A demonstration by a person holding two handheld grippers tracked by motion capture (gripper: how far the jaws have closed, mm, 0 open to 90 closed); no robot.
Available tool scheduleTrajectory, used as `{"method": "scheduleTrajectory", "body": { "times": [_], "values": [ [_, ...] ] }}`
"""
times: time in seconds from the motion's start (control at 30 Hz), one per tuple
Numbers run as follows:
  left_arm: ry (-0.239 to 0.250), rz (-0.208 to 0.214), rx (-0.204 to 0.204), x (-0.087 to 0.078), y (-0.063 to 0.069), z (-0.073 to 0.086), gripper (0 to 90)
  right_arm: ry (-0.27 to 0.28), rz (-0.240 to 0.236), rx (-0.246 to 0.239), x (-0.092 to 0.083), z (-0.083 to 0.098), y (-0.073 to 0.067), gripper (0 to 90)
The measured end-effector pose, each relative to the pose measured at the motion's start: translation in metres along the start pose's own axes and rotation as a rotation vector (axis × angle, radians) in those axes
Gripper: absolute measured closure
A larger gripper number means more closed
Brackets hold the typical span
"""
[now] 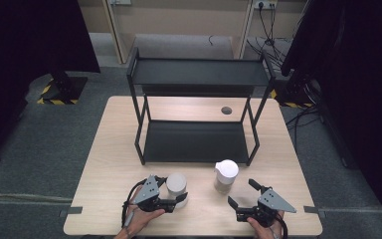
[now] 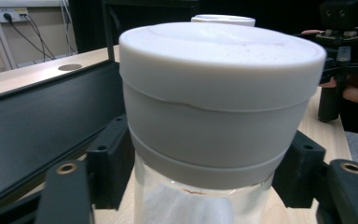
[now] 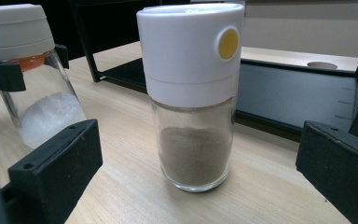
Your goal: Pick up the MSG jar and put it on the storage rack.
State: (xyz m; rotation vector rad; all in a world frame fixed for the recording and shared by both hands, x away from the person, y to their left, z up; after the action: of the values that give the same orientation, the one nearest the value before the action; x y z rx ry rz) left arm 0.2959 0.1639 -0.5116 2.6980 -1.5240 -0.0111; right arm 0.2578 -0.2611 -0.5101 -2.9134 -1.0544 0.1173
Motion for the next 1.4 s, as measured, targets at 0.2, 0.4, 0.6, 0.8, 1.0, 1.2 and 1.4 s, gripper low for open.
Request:
{"method": "scheduleTrajectory", "body": {
  "times": [0.2, 0.4, 0.6, 0.8, 1.0, 1.2, 1.4],
  "values": [
    [0.007, -0.011, 0.014, 0.000, 0.002, 0.000, 34.7, 0.001, 0.000, 0.000, 0.000, 0.000, 0.000, 0.6],
    [0.012, -0.008, 0.021, 0.000, 0.005, -0.005, 34.9, 0.001, -0.003, 0.000, 0.000, 0.000, 0.000, 0.6],
    [0.012, -0.018, 0.008, -0.001, 0.005, -0.014, 35.0, 0.002, -0.003, 0.000, 0.000, 0.000, 0.000, 0.6],
    [0.007, -0.035, -0.004, -0.002, 0.004, -0.027, 35.0, 0.004, -0.003, 0.001, 0.000, 0.000, 0.000, 0.6],
    [0.024, -0.048, -0.012, -0.001, -0.001, -0.046, 35.0, 0.004, -0.002, 0.001, 0.000, 0.000, 0.001, 0.6],
    [0.036, -0.061, 0.000, 0.000, -0.005, -0.064, 35.0, 0.005, -0.003, 0.001, 0.000, 0.000, 0.000, 0.6],
    [0.032, -0.068, -0.004, 0.000, -0.010, -0.078, 35.1, 0.006, -0.001, 0.002, 0.000, 0.000, 0.001, 0.6]
  ]
}}
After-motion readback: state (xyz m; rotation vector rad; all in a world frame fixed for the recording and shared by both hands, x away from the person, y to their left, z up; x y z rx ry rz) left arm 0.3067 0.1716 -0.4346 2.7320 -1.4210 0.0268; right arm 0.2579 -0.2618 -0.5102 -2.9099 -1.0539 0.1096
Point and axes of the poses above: each handheld gripper's, and its own axes: x roughly forward along the jaws, z roughly out of its underside, y roughly to its right, the point moved 10 cm from there along x, roughly forward along the jaws, and after that the axes turned 11 degrees about y, right-handed, at the moved point
